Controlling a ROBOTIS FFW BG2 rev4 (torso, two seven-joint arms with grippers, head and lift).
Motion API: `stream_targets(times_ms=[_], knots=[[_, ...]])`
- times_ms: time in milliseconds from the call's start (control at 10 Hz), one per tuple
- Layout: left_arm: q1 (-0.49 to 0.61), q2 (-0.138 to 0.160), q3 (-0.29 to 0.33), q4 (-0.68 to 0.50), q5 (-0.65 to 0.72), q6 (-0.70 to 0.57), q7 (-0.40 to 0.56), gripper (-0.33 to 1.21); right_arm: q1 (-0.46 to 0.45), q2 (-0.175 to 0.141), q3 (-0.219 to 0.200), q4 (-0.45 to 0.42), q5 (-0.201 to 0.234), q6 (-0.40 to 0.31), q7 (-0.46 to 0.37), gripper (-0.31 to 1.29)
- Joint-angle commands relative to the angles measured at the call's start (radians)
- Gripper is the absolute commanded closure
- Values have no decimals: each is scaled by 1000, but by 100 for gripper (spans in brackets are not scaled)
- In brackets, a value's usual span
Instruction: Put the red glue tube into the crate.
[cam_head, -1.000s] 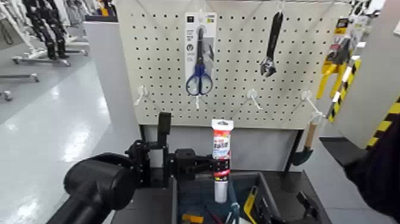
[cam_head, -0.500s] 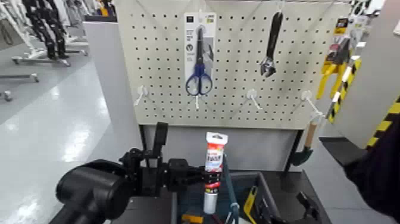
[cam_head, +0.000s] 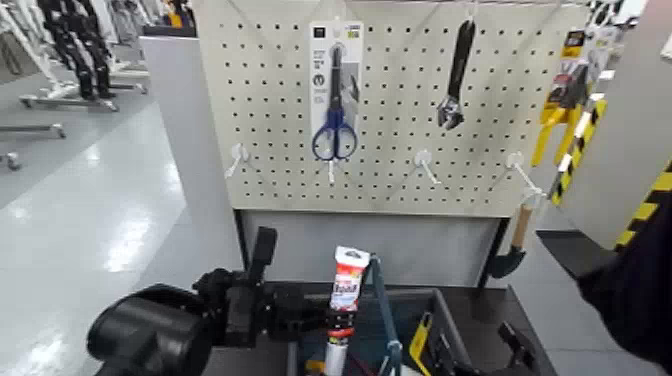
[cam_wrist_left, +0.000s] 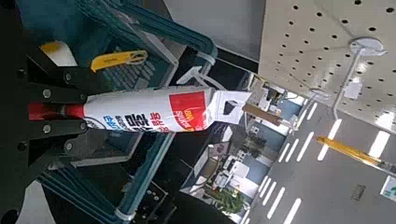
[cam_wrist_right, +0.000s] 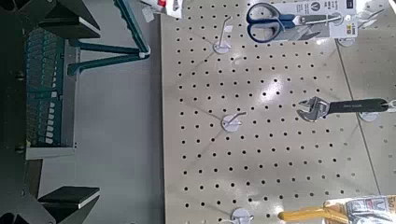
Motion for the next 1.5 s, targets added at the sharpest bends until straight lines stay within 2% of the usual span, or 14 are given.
stream_targets(times_ms=[100, 200, 300, 400, 500, 600, 700, 800, 1400, 1500], knots=[[3, -5, 2, 42, -44, -26, -2, 111, 0, 23, 0, 2, -2, -1, -1, 12], [1, -8, 1, 50, -60, -28, -2, 100, -2, 23, 0, 3, -3, -3, 0, 12], [1, -10, -3, 51, -83, -23, -5, 78, -2, 23, 0, 3, -3, -3, 0, 12], [1, -8, -3, 51, -92, -35, -3, 40, -2, 21, 0, 2, -5, -3, 0, 12], [0, -8, 1, 48, -90, -40, 1, -8, -2, 21, 0, 3, -5, -5, 0, 12], [-2, -8, 1, 44, -89, -58, 1, -1, -2, 20, 0, 3, -5, -6, 0, 12], [-2, -8, 5, 42, -80, -74, 9, 28, -2, 18, -1, 3, -6, -6, -1, 12], [0, -8, 8, 41, -70, -83, 15, 49, -2, 18, -1, 3, -6, -8, -1, 11], [-2, -11, 25, 13, -69, -78, 27, 45, 2, 20, -1, 5, -8, -11, -1, 12], [3, -11, 34, -2, -69, -80, 30, 37, 3, 20, -1, 5, -8, -11, -1, 12]])
